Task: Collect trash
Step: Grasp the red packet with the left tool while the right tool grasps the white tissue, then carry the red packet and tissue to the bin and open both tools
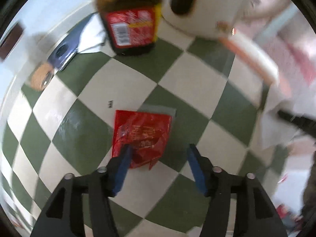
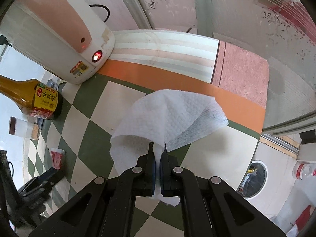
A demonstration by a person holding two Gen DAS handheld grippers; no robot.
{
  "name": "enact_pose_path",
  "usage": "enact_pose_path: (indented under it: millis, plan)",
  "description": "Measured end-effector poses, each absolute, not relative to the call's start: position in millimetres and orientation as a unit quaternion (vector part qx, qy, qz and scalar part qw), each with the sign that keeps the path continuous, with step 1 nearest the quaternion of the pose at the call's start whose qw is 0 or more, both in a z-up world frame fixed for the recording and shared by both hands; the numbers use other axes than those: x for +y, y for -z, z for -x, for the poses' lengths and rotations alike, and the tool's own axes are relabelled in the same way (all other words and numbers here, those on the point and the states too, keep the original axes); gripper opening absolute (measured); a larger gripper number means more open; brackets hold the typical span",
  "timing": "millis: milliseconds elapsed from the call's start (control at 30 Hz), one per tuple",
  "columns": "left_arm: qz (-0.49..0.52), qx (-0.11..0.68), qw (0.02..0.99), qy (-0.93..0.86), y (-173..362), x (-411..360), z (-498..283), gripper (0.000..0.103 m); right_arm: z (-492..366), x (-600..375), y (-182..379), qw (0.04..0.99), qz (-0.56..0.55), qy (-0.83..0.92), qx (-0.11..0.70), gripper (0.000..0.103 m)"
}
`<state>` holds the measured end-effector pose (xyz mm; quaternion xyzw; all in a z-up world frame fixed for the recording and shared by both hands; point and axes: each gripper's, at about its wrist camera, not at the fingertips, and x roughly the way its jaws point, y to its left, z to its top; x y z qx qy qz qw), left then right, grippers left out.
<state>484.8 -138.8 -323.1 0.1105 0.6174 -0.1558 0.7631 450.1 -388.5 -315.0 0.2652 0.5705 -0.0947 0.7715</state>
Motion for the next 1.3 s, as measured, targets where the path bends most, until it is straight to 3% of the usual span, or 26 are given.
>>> enact_pose_path:
  millis: [133, 200, 333, 633, 967, 1133, 1300]
  plan:
    - [-0.117, 0.604, 0.775, 0.141, 325, -147, -492, 0.062, -451, -387, 321, 0.767, -0.265, 0.097, 0.576, 0.003]
    - [-0.109, 0.596, 0.784, 0.135, 323, -146, -496, 0.035, -451, -387, 323, 0.767, -0.265, 0.098, 0.577, 0.003]
    - [-0.115, 0.587, 0.790, 0.133, 314, -143, -496, 0.005, -450, -391, 326, 0.766, -0.271, 0.101, 0.574, 0.003]
    - [-0.065, 0.547, 0.823, 0.135, 252, -119, -471, 0.003, -438, -403, 303, 0.782, -0.300, 0.094, 0.539, 0.003]
    - [-0.055, 0.517, 0.818, 0.245, 187, -234, -423, 0.003, -353, -468, 257, 0.804, -0.353, 0.108, 0.466, 0.003]
    - [-0.066, 0.545, 0.768, 0.330, 203, -333, -364, 0.003, -244, -537, 267, 0.783, -0.402, 0.162, 0.445, 0.003]
    - [-0.074, 0.604, 0.692, 0.388, 272, -433, -304, 0.003, -128, -596, 319, 0.740, -0.442, 0.228, 0.453, 0.003]
